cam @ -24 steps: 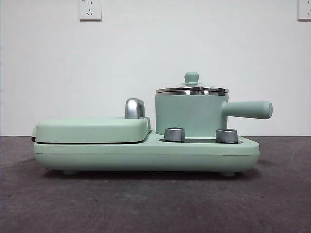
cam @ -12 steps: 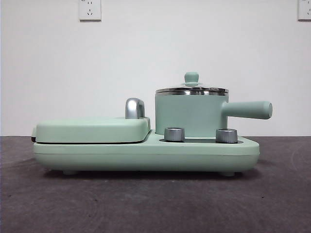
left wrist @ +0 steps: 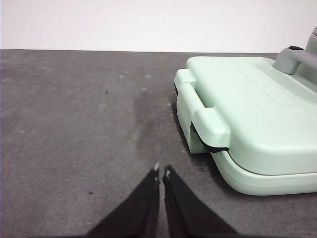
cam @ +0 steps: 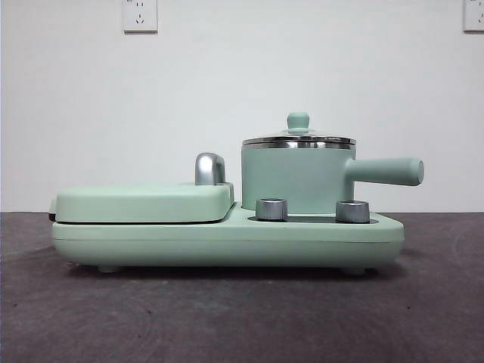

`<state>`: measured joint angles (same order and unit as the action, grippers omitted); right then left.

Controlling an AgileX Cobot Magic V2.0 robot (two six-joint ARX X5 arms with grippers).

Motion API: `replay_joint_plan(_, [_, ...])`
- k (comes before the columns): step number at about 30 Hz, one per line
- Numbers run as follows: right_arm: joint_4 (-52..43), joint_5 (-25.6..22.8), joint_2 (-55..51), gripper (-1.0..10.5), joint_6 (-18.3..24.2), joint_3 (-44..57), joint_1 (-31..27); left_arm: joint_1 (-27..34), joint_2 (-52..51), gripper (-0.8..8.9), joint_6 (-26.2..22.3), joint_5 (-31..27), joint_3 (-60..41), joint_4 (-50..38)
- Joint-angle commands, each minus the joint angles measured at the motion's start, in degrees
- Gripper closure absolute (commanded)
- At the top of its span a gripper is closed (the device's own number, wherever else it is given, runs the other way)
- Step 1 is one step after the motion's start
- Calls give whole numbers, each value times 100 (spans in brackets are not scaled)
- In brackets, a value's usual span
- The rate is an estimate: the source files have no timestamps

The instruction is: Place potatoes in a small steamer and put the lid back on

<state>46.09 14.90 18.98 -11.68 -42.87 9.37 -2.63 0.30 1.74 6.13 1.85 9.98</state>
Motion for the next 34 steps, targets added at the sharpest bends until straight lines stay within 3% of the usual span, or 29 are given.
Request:
replay_joint_plan(1, [-1027,-166,-369,921,149,789,-396,0,-11,794,44,7,-111,-63])
replay_joint_plan(7, [-2594,-796,-1093,921,671,2413,-896,0,-11,794,44,7,-111,-63])
replay_joint_plan(12, [-3110,-1209,-1440,921,986,3195,-1019,0,-11,794,44,7,-111,-63])
replay_joint_plan(21, [-3259,-1207,-1847,921,1248,4089,-1025,0,-11,794,44,7,-111,-63])
replay_joint_plan(34, [-3320,-1231,-1878,921,1196,4111,-1073,0,-11,794,44,7,-109,-63])
